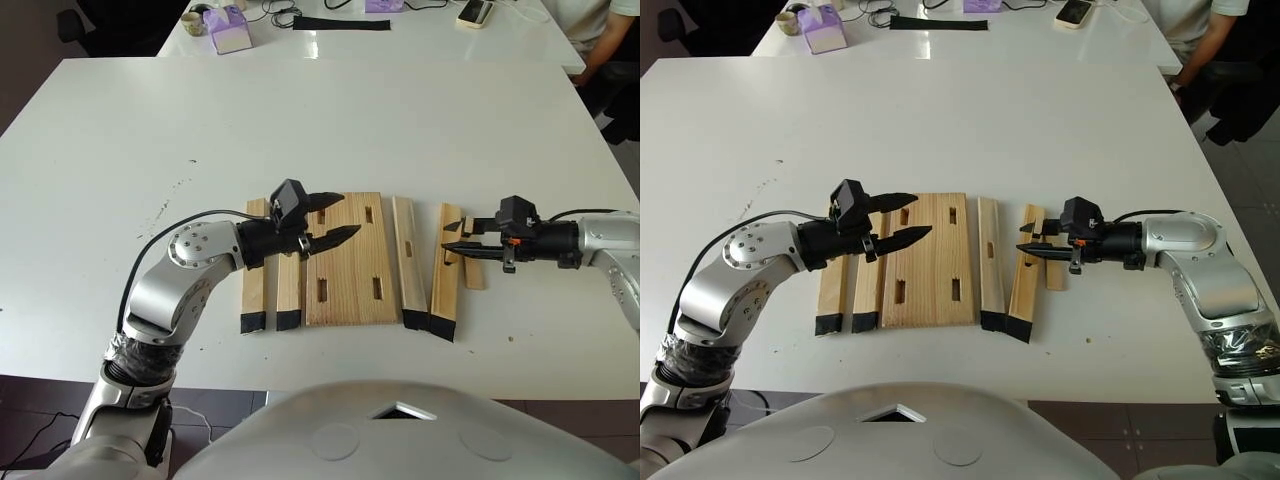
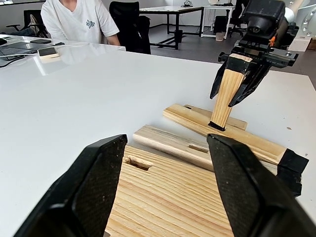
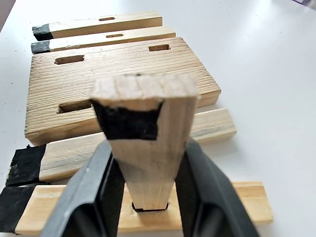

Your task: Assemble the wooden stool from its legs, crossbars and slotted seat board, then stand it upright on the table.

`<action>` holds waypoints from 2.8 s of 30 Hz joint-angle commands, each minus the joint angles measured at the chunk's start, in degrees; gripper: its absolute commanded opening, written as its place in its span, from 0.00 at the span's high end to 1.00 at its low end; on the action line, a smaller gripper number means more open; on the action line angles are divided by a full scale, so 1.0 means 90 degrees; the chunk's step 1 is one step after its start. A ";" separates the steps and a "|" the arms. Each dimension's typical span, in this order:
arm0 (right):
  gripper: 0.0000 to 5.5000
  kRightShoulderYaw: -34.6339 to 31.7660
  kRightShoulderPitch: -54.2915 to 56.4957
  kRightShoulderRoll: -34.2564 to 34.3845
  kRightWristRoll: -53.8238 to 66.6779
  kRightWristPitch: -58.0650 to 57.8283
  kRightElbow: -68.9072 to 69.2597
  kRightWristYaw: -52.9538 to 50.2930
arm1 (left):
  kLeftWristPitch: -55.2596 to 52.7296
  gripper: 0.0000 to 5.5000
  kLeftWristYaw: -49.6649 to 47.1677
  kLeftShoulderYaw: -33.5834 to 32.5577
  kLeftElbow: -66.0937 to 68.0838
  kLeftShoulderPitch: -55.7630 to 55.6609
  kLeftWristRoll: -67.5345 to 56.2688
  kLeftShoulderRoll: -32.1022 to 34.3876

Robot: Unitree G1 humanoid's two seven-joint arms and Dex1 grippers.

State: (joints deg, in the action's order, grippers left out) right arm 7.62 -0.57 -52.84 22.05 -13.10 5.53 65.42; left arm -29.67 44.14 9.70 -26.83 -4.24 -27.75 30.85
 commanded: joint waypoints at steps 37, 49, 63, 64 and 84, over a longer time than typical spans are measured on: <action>0.57 -0.1613 0.0725 0.1155 0.1990 -0.2051 0.2927 -0.2275 | 0.0232 0.45 -0.0261 0.0024 0.0217 -0.0101 0.0212 -0.0218; 0.57 -0.0566 -0.0472 0.1332 0.0539 -0.0934 0.1245 -0.1833 | 0.0258 0.45 -0.0149 0.0084 0.0380 -0.0231 0.0274 -0.0232; 0.57 -0.1883 0.1076 0.1650 0.4074 -0.2519 0.3140 -0.2926 | 0.0425 0.45 -0.0405 -0.0009 0.0372 0.0029 0.0395 -0.0415; 0.57 -0.1967 0.1017 0.1512 0.4435 -0.2727 0.3309 -0.2902 | 0.0439 0.45 -0.0435 -0.0037 0.0383 0.0046 0.0405 -0.0427; 0.57 -0.0562 -0.2102 -0.0124 0.1230 -0.1537 0.3214 -0.0315 | 0.0456 0.45 -0.0555 -0.0206 0.0416 0.0074 0.0408 -0.0433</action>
State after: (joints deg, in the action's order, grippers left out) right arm 1.04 -18.47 -53.56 36.70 -29.48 35.77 62.15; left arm -25.46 38.84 8.06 -23.57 -3.13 -24.60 26.52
